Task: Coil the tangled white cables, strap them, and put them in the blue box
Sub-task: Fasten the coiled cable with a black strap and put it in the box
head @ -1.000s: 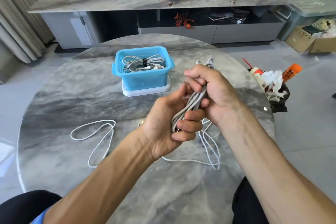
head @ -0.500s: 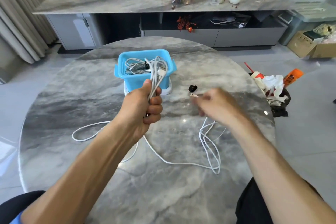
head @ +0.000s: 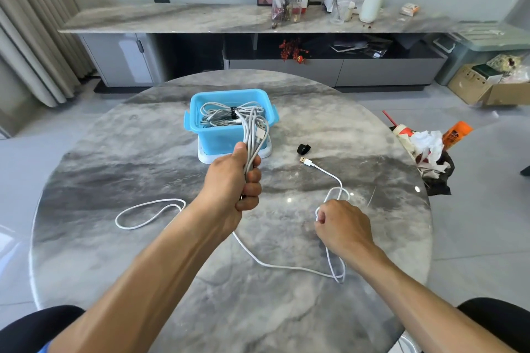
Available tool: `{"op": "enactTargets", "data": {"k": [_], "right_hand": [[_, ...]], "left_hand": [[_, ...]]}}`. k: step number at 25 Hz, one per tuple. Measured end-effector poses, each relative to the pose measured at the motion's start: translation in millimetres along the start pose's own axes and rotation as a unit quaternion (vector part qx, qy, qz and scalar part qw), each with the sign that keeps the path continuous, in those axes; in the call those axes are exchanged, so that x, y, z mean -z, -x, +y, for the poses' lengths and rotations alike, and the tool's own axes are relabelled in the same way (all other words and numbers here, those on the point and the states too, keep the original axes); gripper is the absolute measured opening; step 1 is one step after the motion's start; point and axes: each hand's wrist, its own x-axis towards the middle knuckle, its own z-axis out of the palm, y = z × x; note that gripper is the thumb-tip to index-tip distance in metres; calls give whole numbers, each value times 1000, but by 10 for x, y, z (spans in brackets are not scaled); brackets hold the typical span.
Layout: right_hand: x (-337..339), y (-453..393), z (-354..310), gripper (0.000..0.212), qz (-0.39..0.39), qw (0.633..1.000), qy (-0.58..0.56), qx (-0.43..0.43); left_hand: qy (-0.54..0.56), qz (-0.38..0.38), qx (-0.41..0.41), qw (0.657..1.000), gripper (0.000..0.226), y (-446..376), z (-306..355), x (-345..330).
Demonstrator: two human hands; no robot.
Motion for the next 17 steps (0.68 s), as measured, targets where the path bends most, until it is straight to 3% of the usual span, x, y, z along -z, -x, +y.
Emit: {"op": "enactTargets", "data": {"k": [6, 10, 14, 17], "right_hand": [[68, 41, 86, 28, -5, 1000, -6, 9], [49, 87, 118, 22, 22, 999, 4, 25], [79, 101, 56, 35, 29, 997, 48, 52], [201, 123, -43, 29, 19, 995, 88, 45]], "left_hand": [[2, 7, 0, 1000, 41, -9, -9, -11], [-20, 2, 4, 1000, 40, -4, -68, -45], [-33, 4, 1, 999, 40, 10, -100, -67], [-39, 4, -3, 999, 40, 16, -109, -56]]}}
